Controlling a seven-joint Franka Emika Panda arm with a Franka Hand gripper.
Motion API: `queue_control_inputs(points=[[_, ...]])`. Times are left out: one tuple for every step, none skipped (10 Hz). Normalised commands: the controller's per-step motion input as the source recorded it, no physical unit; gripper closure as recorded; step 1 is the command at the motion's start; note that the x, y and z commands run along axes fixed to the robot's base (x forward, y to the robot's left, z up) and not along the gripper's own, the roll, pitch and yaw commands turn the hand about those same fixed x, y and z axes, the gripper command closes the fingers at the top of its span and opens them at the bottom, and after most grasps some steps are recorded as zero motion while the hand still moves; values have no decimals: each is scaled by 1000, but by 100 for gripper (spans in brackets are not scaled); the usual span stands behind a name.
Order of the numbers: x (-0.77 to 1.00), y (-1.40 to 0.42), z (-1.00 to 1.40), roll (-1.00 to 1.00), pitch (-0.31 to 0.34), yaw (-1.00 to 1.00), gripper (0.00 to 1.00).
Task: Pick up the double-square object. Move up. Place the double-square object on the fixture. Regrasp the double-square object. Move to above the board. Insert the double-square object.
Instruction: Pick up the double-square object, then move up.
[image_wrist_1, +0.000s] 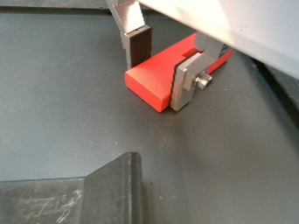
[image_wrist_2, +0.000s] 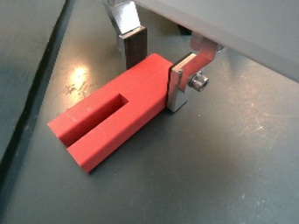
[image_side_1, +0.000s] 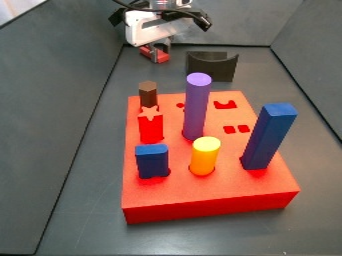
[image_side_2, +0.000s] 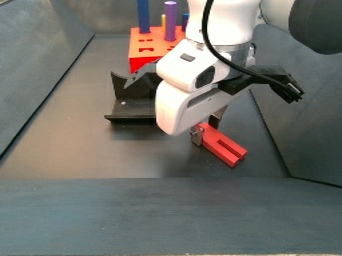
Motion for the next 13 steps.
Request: queue_control_inputs(points=[[0, 0, 0, 0, 0, 0, 100], [0, 0, 0, 0, 0, 0, 100], [0, 0, 0, 0, 0, 0, 100], [0, 0, 0, 0, 0, 0, 100], [0, 0, 0, 0, 0, 0, 100], [0, 0, 0, 0, 0, 0, 100], [0, 0, 0, 0, 0, 0, 100], [0, 0, 833, 0, 0, 0, 100], [31, -52, 829, -5, -3, 34, 100], [15, -41, 693, -6, 36, 37, 100], [15, -25, 554, -4, 60, 34, 100], [14, -19, 453, 0, 67, 31, 100], [-6, -12, 180, 16, 59, 23, 100]])
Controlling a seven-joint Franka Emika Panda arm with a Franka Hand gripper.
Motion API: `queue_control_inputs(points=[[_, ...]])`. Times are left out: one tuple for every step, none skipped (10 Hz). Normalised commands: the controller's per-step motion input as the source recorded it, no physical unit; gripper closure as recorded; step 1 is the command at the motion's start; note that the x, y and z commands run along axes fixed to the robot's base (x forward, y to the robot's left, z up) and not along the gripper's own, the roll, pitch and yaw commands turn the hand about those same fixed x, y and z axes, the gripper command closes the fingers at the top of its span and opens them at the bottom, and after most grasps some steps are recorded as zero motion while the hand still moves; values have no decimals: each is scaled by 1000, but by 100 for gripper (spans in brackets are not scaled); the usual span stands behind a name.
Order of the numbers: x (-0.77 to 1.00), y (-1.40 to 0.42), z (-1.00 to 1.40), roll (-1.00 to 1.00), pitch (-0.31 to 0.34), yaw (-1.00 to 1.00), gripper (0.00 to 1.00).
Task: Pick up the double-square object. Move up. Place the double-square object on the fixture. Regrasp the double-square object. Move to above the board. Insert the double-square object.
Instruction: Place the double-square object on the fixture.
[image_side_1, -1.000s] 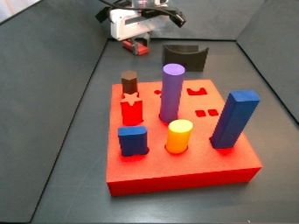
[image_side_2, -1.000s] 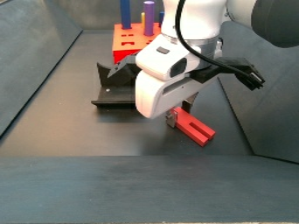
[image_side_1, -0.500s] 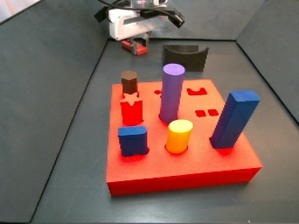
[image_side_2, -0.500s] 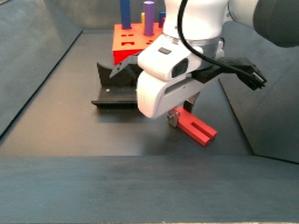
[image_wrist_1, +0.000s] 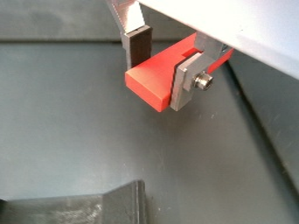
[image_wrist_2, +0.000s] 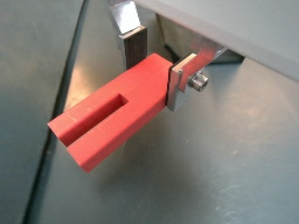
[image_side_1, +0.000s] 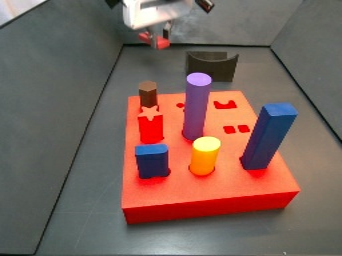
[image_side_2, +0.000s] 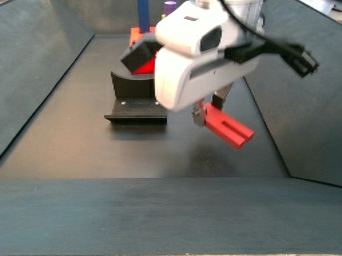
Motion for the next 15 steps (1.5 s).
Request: queue_control_inputs(points=[[0, 0, 1000, 0, 0, 0, 100], [-1, 1, 1000, 4, -5, -2, 100], [-12, 0, 1000, 4, 16, -5, 100], [-15, 1, 1000, 8, 19, -7, 100], [-19, 2, 1000, 14, 29, -9, 100], [-23, 4, 1000, 22, 31, -10, 100], [-27, 6, 1000, 27, 35, -10, 100], [-29, 8, 1000, 30, 39, -10, 100], [-22, 8, 777, 35, 47, -10, 100], [-15, 10, 603, 39, 57, -11, 100], [-5, 13, 373, 41, 75, -10, 100], [2, 14, 256, 42, 83, -10, 100], [735, -1000, -309, -45, 7, -1000, 100], [743, -1000, -343, -46, 9, -1000, 100], [830, -1000, -345, -48, 4, -1000, 100]])
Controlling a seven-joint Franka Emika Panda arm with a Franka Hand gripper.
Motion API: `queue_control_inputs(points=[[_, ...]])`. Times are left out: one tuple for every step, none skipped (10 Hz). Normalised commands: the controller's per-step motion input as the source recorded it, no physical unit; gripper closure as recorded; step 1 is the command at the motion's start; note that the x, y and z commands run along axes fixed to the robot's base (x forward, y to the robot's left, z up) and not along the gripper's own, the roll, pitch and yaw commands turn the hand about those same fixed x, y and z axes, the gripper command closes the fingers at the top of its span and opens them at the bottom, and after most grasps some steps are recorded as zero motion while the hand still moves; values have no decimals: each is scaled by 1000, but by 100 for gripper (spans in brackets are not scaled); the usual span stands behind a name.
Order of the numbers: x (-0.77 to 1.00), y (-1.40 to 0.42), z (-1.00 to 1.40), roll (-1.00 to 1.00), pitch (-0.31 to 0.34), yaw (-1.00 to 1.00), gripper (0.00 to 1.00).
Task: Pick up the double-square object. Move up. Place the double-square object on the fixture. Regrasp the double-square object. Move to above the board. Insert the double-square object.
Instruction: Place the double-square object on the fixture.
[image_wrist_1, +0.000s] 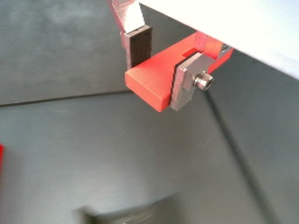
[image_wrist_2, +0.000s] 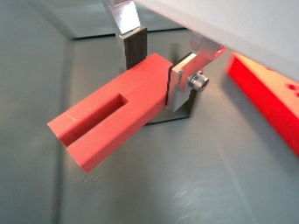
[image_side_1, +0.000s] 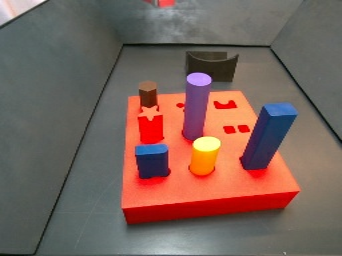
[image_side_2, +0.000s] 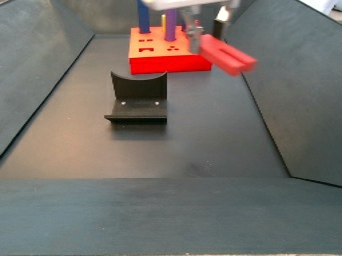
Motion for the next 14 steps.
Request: queue_control_inputs(points=[[887, -1000, -340, -49, 8, -1000, 100], [1000, -894, -323, -48, 12, -1000, 100], [1000, -779, -294, -45, 12, -1000, 100], [929, -478, -209, -34, 15, -1000, 100], [846, -349, -155, -28, 21, -1000, 100], [638, -140, -78, -7, 37, -1000, 100], [561, -68, -50, 6, 46, -999, 100], [401, -27, -25, 21, 68, -652, 100], [292, -26, -18, 30, 86, -433, 100], [157, -7, -12, 42, 109, -243, 100], [678, 609, 694, -1000, -36, 61, 100], [593, 585, 668, -1000, -28, 83, 100], [402, 411, 434, -1000, 1, 65, 100], [254, 237, 219, -1000, 16, 57, 100]])
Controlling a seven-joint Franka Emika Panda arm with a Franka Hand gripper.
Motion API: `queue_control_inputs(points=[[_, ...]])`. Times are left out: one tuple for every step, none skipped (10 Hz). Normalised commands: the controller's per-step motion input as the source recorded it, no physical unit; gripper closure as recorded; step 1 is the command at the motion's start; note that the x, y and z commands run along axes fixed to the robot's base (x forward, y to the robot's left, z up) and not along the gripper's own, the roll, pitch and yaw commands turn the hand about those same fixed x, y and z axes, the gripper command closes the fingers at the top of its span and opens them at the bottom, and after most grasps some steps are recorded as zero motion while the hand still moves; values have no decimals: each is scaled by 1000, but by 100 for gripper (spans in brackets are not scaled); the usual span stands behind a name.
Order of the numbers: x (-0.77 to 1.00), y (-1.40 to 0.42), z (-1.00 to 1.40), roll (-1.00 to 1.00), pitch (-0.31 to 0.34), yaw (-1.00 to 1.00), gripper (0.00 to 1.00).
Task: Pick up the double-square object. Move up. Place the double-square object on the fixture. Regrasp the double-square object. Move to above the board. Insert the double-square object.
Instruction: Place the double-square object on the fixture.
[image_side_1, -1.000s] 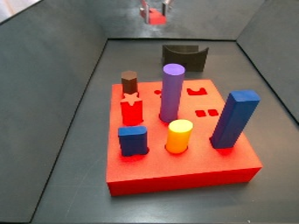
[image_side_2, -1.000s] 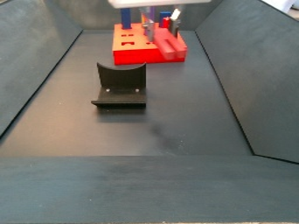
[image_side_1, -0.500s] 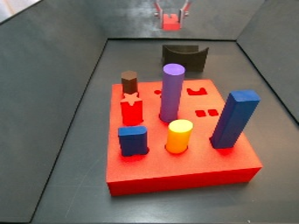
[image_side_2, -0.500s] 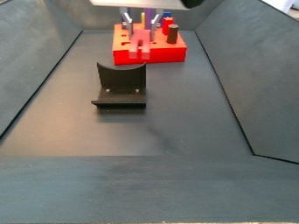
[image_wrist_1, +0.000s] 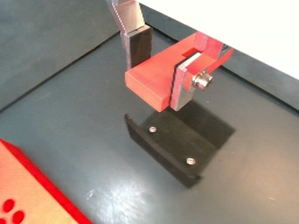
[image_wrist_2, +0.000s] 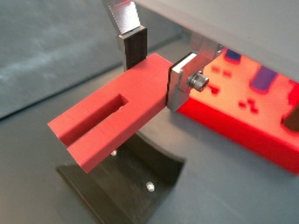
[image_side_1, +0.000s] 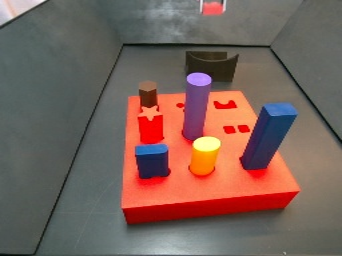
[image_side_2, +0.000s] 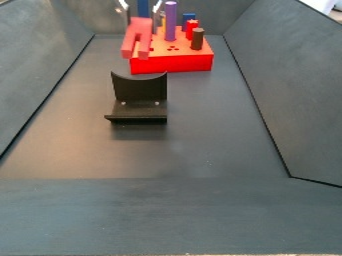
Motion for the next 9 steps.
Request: queue_control_inputs(points=[[162, 121, 72, -1000, 23, 47, 100], [114, 88, 49, -1000, 36, 37, 100], [82, 70, 43, -1000, 67, 18, 100], [79, 58, 12, -1000, 88, 0, 100], [80, 53, -3, -1000, 101, -14, 100], [82, 50, -8, -851, 113, -46, 100], [76, 50, -11, -627, 107, -70, 100], [71, 47, -11, -458, 92, -86, 100], [68, 38, -12, -300, 77, -93, 100]])
